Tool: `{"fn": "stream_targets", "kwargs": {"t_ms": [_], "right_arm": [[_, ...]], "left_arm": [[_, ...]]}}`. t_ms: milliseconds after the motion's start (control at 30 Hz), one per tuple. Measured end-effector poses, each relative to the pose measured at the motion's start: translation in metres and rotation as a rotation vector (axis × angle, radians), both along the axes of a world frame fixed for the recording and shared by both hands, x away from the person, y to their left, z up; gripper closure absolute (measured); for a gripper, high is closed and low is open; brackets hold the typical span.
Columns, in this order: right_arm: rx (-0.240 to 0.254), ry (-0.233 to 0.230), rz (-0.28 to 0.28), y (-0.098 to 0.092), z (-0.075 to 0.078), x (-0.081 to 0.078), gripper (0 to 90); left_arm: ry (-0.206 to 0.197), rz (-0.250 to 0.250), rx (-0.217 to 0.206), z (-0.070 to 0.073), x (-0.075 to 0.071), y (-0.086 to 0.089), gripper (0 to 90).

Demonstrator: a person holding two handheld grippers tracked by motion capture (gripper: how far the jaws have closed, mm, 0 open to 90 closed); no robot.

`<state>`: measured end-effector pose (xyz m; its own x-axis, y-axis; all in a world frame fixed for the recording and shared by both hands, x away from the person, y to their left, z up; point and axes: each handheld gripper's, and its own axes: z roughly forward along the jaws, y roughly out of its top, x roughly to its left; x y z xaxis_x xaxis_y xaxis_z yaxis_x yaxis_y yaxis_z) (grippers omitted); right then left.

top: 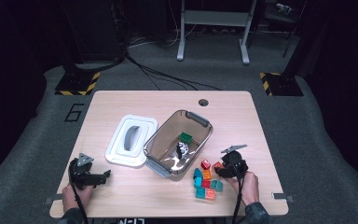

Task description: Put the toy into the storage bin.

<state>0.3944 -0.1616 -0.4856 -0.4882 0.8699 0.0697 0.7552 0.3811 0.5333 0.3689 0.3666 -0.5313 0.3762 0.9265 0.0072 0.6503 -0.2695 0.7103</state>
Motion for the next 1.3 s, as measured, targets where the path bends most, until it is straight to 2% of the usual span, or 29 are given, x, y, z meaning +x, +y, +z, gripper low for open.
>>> {"fn": "stream_targets", "kwargs": {"t_ms": [133, 167, 200, 400, 533, 667, 733, 933, 1300], "right_arm": [[0.002, 0.006, -0.009, -0.002, 0.002, 0.005, 52.6], [-0.002, 0.01, -0.023, 0.0, 0.003, 0.005, 52.5], [-0.007, 0.01, -0.011, 0.0, 0.002, 0.006, 52.4], [-0.027, 0.026, -0.025, 0.008, 0.0, 0.01, 51.8], [-0.027, 0.029, -0.018, 0.009, 0.0, 0.015, 52.6], [-0.033, 0.046, -0.029, 0.011, -0.001, 0.017, 57.1], [-0.041, 0.036, -0.017, 0.01, -0.002, 0.017, 57.6], [-0.03, 0.021, -0.028, 0.009, 0.0, 0.015, 58.8], [0.029, -0.033, -0.034, 0.001, 0.015, 0.015, 58.9]], "left_arm": [[-0.007, 0.003, -0.002, -0.001, 0.0, 0.0, 0.0], [-0.006, 0.002, -0.002, 0.0, 0.0, 0.0, 0.0], [0.0, -0.001, -0.001, 0.0, 0.0, 0.0, 0.0], [-0.009, 0.004, -0.001, -0.001, 0.0, 0.0, 0.0], [-0.008, 0.004, -0.001, -0.001, 0.0, 0.0, 0.0], [-0.007, 0.003, -0.002, -0.001, 0.0, 0.0, 0.0], [-0.007, 0.003, -0.002, -0.001, 0.0, 0.0, 0.0], [-0.007, 0.003, -0.003, -0.001, 0.0, 0.0, 0.0], [-0.008, 0.004, -0.001, -0.001, 0.0, 0.0, 0.0]]}}
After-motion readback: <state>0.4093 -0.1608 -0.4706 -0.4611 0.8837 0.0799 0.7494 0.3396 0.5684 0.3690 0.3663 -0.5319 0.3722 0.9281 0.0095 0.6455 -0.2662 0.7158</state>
